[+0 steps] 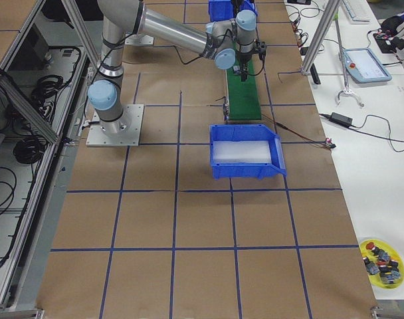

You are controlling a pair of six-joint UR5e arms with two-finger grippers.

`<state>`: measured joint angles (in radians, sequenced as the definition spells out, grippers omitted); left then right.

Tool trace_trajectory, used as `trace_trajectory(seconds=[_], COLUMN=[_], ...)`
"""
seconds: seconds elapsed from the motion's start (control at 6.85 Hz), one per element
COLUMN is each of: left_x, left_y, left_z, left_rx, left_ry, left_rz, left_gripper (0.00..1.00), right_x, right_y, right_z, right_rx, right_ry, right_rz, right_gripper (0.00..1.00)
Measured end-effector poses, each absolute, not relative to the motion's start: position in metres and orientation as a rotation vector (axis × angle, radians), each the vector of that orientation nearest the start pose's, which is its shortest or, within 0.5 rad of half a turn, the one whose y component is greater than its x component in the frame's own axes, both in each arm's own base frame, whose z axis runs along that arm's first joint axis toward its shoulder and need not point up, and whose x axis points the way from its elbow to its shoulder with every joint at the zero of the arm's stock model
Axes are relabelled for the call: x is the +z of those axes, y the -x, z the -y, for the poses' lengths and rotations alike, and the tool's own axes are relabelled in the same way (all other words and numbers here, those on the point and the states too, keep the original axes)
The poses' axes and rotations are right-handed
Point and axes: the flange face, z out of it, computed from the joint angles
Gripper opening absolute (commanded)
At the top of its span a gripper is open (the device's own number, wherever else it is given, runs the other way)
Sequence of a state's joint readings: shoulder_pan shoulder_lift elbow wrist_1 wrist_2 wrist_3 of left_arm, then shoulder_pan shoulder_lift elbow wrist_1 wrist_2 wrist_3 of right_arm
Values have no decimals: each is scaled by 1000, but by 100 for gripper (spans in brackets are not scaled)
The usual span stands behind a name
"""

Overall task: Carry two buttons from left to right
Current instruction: 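Release the red button with the left gripper while the right grasps the yellow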

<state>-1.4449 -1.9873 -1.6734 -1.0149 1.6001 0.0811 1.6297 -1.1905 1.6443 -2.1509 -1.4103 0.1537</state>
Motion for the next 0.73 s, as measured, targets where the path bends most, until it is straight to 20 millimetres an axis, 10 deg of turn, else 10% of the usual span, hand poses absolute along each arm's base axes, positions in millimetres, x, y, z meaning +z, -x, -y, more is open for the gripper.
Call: trace_trajectory(seconds=[0.29, 0.73], left_x=[274, 352], left_y=[55, 62], left_z=[625, 590], left_rx=[-65, -21], left_ry=[116, 166], left_rz=[-3110, -3114], left_gripper=[100, 100], right_x=[291, 272], right_y=[-186, -186], right_z=[613, 617], right_rx=[-122, -81], right_ry=[-237, -248], right_rz=[-2940, -2952], right_gripper=[100, 100])
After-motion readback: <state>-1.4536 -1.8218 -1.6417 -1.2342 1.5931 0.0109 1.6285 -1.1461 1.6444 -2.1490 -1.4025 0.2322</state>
